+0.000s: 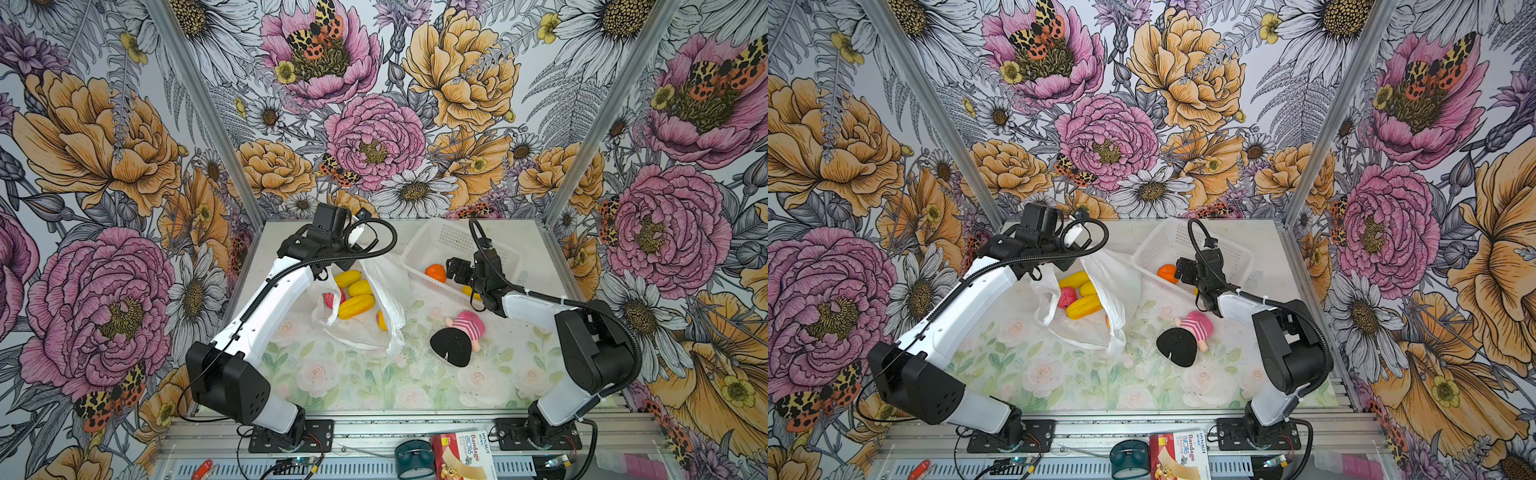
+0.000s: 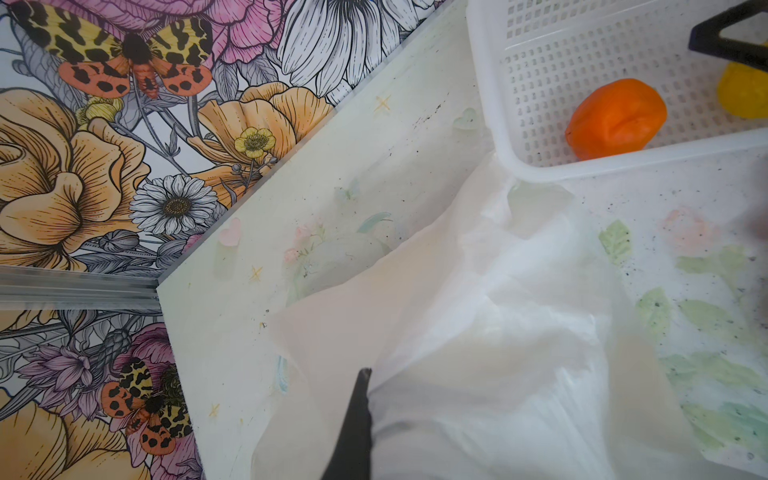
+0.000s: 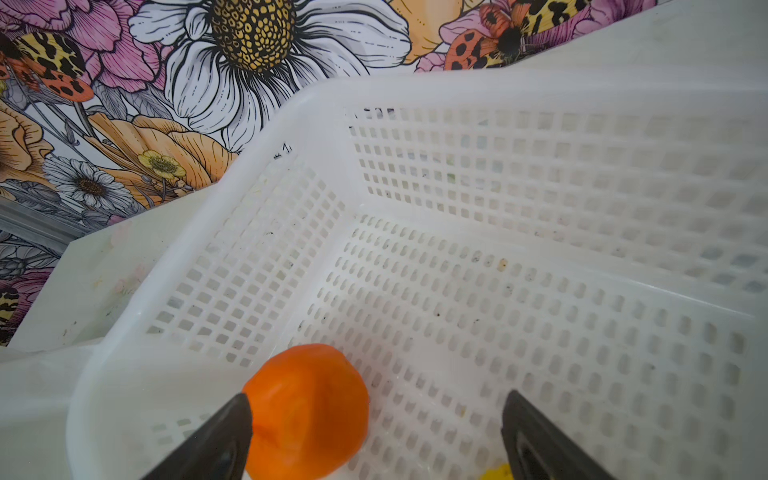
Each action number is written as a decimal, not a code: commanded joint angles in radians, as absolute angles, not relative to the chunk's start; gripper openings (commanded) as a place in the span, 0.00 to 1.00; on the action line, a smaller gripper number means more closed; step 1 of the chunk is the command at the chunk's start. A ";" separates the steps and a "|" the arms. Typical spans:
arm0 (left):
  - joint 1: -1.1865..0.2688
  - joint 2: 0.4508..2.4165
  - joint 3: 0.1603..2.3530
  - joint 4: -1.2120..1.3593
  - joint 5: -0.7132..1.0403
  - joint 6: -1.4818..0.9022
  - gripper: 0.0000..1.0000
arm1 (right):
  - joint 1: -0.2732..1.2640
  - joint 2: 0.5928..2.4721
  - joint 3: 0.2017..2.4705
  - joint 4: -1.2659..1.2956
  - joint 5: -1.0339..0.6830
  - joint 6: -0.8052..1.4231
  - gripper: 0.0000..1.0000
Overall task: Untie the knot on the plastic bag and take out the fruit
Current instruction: 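Open the right gripper to drop the orange into the basket, then move the open right gripper back over the bag opening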
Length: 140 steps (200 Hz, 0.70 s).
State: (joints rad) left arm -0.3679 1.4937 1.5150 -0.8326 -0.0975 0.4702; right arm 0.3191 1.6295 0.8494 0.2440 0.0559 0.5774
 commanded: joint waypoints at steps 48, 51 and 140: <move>-0.350 1.475 1.522 -0.814 -0.093 0.452 0.00 | 0.471 1.290 0.693 0.421 0.040 0.522 0.93; -0.349 1.476 1.523 -0.814 -0.093 0.451 0.00 | 0.492 1.279 0.691 0.429 0.042 0.511 0.94; -0.336 1.476 1.527 -0.814 -0.092 0.438 0.00 | 1.078 1.383 0.708 0.690 0.326 0.395 0.99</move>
